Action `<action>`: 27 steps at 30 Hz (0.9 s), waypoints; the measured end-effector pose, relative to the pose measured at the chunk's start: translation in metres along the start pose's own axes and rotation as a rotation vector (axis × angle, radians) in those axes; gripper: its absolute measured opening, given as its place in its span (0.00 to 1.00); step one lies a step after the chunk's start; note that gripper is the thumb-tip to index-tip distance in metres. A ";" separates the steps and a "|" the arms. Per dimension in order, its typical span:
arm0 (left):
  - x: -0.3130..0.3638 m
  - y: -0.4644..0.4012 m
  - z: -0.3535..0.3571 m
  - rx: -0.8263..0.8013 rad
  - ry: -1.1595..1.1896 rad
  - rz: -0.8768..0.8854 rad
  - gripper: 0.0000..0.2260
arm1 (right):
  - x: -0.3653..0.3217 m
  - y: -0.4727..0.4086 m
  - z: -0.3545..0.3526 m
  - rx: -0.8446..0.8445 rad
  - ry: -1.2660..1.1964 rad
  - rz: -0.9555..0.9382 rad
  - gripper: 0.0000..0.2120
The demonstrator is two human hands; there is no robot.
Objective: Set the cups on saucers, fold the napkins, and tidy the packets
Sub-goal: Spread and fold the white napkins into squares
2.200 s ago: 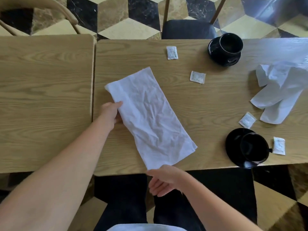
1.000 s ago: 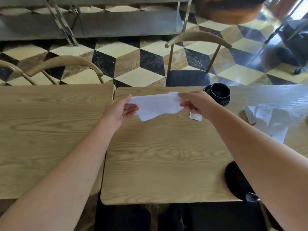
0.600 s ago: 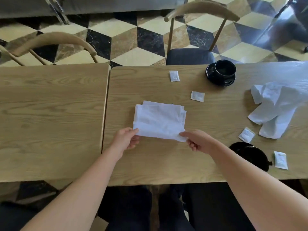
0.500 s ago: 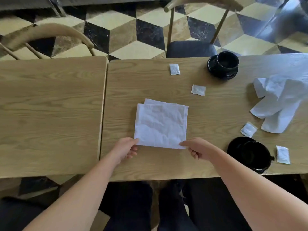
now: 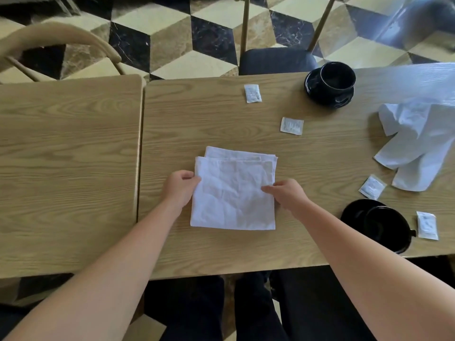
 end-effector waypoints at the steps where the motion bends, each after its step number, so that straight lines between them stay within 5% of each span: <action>1: 0.005 -0.003 0.003 0.006 -0.002 0.005 0.07 | 0.000 -0.001 0.000 0.010 0.000 0.001 0.17; 6: 0.013 -0.018 0.010 0.032 -0.021 -0.014 0.07 | -0.003 -0.001 0.004 -0.017 -0.029 -0.002 0.11; 11: 0.021 -0.017 0.012 -0.115 0.052 0.016 0.07 | -0.013 0.001 0.014 -0.138 -0.076 0.004 0.09; 17: 0.040 -0.025 0.014 -0.147 0.178 0.023 0.09 | -0.021 -0.002 -0.009 -0.059 -0.154 -0.112 0.05; 22: 0.024 -0.024 0.000 0.029 -0.051 -0.035 0.01 | -0.010 0.002 -0.017 0.055 0.152 -0.064 0.11; 27: -0.031 0.008 -0.002 -0.049 -0.273 -0.209 0.15 | 0.019 0.040 0.008 0.028 0.226 0.030 0.17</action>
Point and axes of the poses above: each hand's wrist, its own y-axis away from the middle knuckle, its own z-axis out of the palm, x = y × z, the point moved 7 cm from there along -y, towards the middle knuckle, and after that the axes turned 9 degrees about -z, right-handed, at the moved point
